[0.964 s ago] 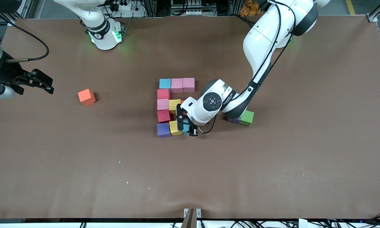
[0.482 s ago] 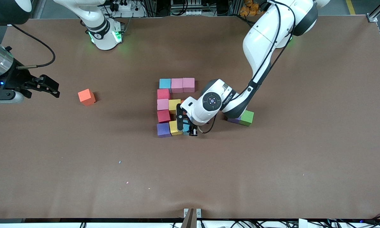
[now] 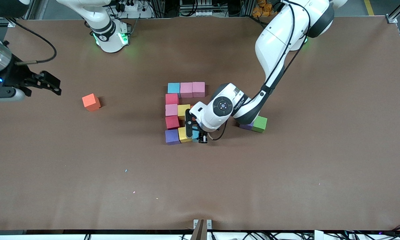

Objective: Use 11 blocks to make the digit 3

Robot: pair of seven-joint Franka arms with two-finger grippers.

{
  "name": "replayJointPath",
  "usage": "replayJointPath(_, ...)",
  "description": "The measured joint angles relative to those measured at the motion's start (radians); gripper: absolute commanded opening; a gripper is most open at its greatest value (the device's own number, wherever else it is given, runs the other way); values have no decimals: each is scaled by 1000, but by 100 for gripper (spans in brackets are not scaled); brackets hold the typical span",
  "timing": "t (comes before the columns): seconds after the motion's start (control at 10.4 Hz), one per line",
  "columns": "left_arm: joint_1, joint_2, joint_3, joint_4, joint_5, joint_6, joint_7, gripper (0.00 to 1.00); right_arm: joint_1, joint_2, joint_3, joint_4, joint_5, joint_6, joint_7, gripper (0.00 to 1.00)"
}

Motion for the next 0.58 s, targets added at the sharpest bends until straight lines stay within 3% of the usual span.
replayJointPath(0.58,-9,20,0,16,0,30,-47,100,-160,-35,-3,-2,95,16,-167,100)
